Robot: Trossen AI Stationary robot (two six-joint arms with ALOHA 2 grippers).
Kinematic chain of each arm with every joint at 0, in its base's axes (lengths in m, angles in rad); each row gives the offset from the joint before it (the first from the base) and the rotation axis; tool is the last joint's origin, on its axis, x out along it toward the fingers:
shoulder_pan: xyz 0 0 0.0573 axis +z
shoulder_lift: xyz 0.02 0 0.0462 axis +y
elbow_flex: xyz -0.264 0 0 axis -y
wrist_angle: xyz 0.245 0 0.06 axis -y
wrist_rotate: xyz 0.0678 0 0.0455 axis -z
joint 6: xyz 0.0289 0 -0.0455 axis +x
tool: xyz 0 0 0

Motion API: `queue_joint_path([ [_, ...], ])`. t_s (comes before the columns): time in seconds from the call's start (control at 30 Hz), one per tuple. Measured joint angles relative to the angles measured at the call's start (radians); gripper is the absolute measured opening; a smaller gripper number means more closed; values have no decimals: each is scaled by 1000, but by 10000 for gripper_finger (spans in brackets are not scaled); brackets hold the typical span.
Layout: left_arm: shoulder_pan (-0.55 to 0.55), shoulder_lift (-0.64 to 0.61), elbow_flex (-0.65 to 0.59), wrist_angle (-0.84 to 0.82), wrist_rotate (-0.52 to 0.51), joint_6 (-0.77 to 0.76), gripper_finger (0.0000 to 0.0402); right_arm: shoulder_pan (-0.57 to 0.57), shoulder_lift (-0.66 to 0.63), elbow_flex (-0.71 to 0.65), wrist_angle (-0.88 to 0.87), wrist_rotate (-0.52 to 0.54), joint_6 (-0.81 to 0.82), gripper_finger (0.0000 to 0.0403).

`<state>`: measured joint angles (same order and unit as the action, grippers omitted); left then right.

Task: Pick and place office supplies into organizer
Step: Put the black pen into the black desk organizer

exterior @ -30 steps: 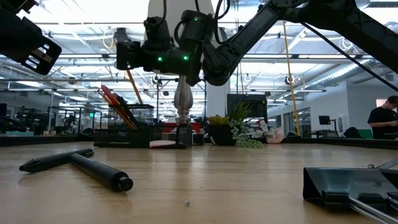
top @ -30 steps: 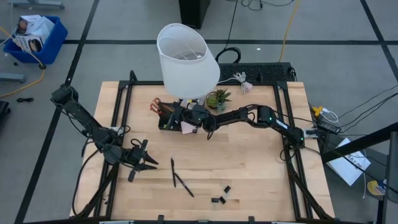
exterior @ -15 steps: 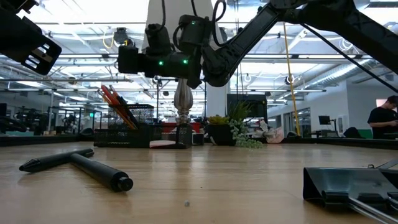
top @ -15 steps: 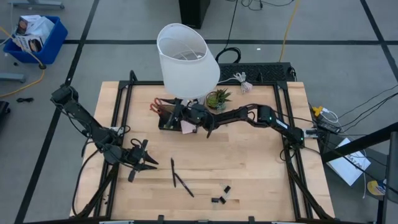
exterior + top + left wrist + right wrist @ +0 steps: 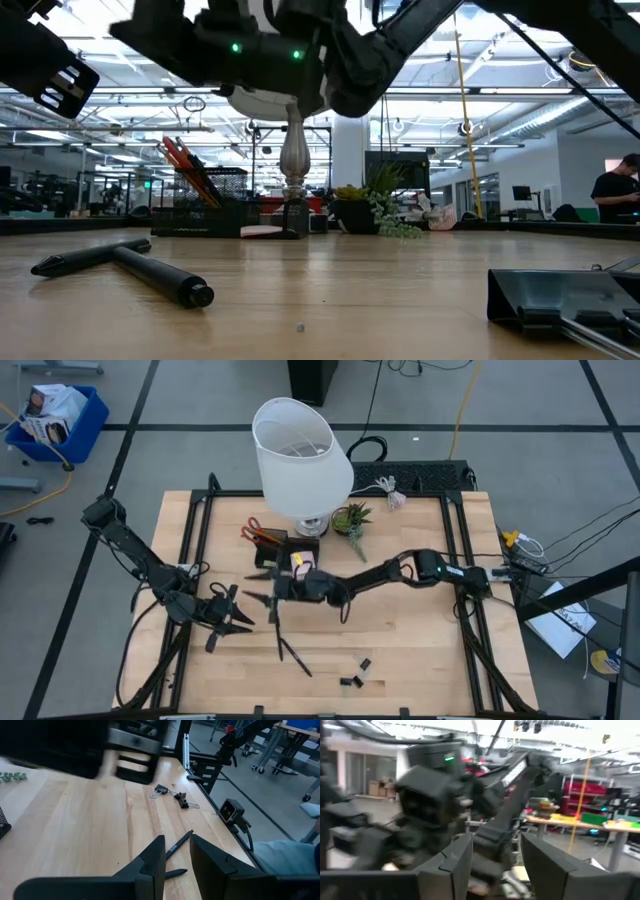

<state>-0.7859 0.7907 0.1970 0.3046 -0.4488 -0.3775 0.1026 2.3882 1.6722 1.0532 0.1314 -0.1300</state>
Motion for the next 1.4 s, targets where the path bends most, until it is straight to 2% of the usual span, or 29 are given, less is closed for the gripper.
queue_joint_path([
  [0.07, 0, 0, 0, 0, 0, -2, 93, 23, 0, 0, -20, 20, 5, 155],
  [0.33, 0, 0, 0, -59, 4, -29, 93, 147, 0, 0, -132, 227, -4, 138],
  [0.4, 0, 0, 0, -82, 4, -57, 93, 204, 0, 1, -126, 319, -71, 134],
  [0.57, 0, 0, 0, -116, 3, -78, 93, 312, 0, 42, -173, 651, -321, 126],
  [0.63, 0, 0, 0, -115, -4, -79, 93, 329, 0, 74, -194, 736, -350, 127],
  [0.73, 1, 0, 0, -115, -29, -77, 93, 344, -2, 118, -220, 798, -350, 132],
  [0.8, 1, 0, 0, -115, -31, -90, 93, 355, -13, 128, -271, 897, -346, 136],
  [0.87, 1, 0, 0, -116, -25, -109, 93, 370, -29, 132, -381, 1035, -296, 139],
  [0.93, 1, 0, 0, -122, -12, -138, 93, 400, -50, 132, -515, 1135, -142, 140],
  [1.0, 0, 0, 0, -130, 4, -160, 93, 452, -75, 132, -641, 1138, 20, 141],
  [1.1, -3, 0, 0, -142, 2, -167, 93, 546, -92, 133, -741, 1129, 182, 141],
  [1.2, 0, 1, 0, -144, -4, -142, 93, 613, -99, 133, -786, 1155, 242, 141],
  [1.4, 15, 1, 0, -139, -6, -123, 93, 672, -100, 133, -898, 1174, 415, 141],
])
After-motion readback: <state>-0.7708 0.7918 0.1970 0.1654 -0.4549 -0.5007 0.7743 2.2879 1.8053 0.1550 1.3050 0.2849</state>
